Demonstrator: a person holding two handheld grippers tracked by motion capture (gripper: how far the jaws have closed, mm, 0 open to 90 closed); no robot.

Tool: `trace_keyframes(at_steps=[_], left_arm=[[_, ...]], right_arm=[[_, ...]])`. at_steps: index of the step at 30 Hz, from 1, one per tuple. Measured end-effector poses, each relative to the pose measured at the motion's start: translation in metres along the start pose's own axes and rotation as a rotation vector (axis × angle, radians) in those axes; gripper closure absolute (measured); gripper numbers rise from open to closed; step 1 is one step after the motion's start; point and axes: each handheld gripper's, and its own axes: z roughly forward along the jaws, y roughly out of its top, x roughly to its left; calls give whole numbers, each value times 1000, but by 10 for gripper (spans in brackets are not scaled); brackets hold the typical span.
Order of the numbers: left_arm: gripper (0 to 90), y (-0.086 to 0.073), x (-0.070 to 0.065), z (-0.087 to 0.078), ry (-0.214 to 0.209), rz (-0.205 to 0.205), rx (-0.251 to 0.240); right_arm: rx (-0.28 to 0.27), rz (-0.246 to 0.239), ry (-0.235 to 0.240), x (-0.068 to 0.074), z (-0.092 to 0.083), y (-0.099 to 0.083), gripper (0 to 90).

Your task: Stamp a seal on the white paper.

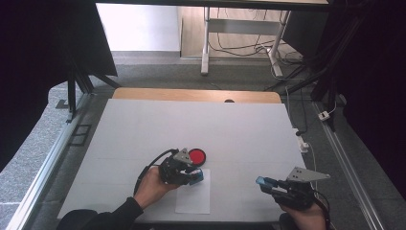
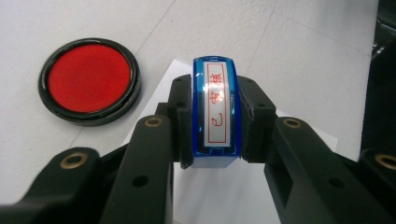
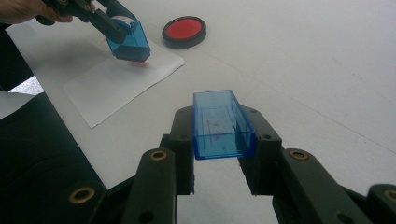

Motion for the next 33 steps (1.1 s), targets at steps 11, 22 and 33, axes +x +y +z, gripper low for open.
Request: trace_keyframes(at_steps=[11,22,33], left_arm=[[700,1,4,-16,9,-6,-55],[700,2,6,-32,-12,-7,-111],[700,0,9,-55,-41,-10,-193]], right_arm=[[3,1,0,0,0,0,686],[1,3,2,0,0,0,686],[1,6,1,0,0,0,686]])
